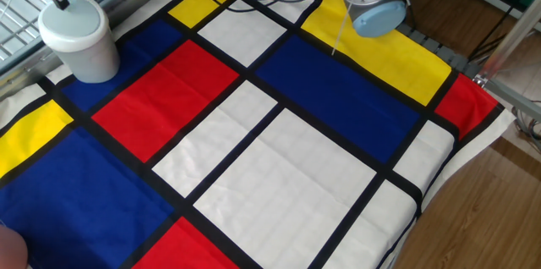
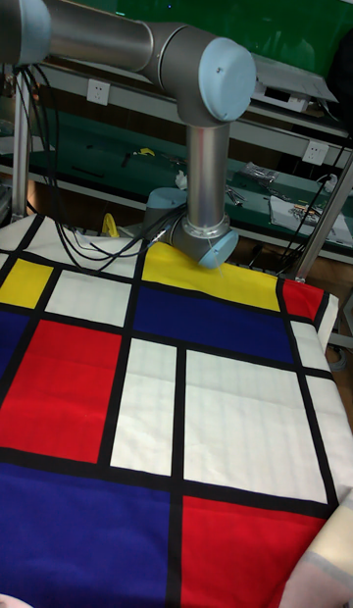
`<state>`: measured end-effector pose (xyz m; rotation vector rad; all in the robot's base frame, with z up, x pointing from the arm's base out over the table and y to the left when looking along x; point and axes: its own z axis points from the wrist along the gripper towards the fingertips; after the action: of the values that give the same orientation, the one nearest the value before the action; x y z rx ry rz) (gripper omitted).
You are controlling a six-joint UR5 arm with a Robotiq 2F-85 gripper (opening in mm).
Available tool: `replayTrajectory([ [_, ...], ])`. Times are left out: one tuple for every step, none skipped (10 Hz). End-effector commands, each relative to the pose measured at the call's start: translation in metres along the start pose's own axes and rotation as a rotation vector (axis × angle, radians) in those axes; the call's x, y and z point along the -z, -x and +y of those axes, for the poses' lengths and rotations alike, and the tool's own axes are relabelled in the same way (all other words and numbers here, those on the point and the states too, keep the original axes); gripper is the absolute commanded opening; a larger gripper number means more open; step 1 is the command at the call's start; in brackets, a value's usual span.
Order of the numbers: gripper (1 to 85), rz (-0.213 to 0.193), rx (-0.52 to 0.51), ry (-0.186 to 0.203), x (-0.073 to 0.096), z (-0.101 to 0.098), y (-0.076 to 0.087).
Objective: Put the garbage in the trash can
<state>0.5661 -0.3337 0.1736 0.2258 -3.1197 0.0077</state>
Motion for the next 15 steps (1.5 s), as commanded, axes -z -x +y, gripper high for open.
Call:
replayTrajectory([
  [1.3,-0.011,-0.066,-0.011,-0.005,0.035,0.003],
  [1.0,-0.010,-0.095,-0.026,-0.003,0.053,0.006],
  [1.0,-0.005,-0.118,-0.034,0.000,0.068,0.009],
  [1.0,-0.004,-0.135,-0.038,0.002,0.082,0.014],
  [1.0,-0.003,-0.149,-0.036,0.002,0.093,0.018],
  [1.0,-0.003,-0.163,-0.036,0.003,0.104,0.021],
  [1.0,-0.005,-0.175,-0.036,0.003,0.113,0.022],
  [1.0,-0.011,-0.187,-0.037,0.003,0.121,0.023],
  [1.0,-0.014,-0.202,-0.034,0.003,0.133,0.025],
  [1.0,-0.019,-0.220,-0.034,0.003,0.148,0.029],
  [1.0,-0.034,-0.220,-0.020,0.001,0.154,0.035],
  [1.0,-0.036,-0.220,-0.010,-0.001,0.157,0.036],
  [1.0,-0.046,-0.222,-0.012,-0.006,0.158,0.037],
  [1.0,-0.056,-0.223,-0.012,-0.013,0.158,0.041],
  [1.0,-0.070,-0.214,-0.013,-0.017,0.156,0.045],
])
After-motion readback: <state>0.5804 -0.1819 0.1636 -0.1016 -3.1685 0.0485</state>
